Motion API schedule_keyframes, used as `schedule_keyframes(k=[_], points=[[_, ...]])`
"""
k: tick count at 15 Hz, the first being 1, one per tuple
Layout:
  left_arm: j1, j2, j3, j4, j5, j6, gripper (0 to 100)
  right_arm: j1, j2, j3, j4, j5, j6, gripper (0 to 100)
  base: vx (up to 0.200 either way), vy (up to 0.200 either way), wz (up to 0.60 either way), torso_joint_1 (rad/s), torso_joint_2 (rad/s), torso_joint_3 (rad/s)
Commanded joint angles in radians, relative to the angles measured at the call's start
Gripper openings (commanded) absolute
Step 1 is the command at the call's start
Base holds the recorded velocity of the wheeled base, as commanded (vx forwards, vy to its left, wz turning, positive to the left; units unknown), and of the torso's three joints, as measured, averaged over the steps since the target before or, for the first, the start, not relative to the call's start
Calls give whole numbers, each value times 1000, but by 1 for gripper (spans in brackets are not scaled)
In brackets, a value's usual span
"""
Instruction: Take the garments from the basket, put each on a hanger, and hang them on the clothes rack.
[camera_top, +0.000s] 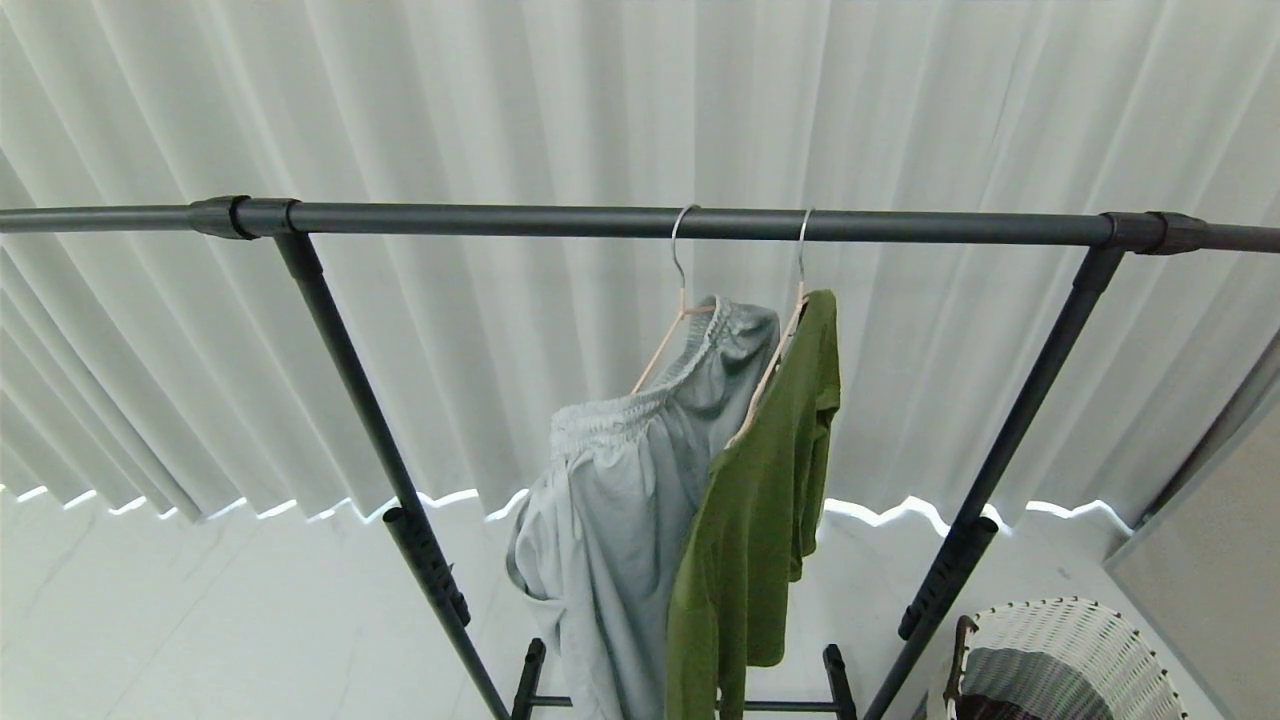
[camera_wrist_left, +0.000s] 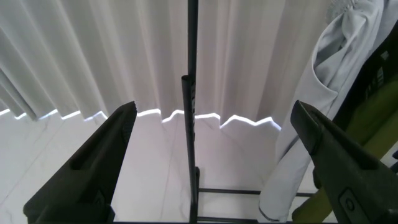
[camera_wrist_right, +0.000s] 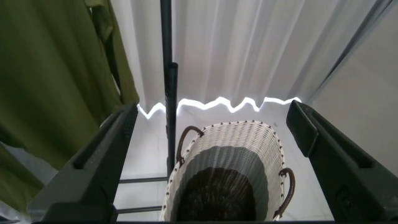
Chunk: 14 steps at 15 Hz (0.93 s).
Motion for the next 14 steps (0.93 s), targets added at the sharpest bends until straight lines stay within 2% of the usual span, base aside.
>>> schedule_keyframes(k=[1, 14], points=[[0, -2, 0, 0, 0, 0, 100, 0, 2, 0, 0, 1, -1, 100, 0, 0, 0, 0, 0, 0], [0, -2, 0, 0, 0, 0, 100, 0, 2, 0, 0, 1, -2, 100, 0, 0, 0, 0, 0, 0]])
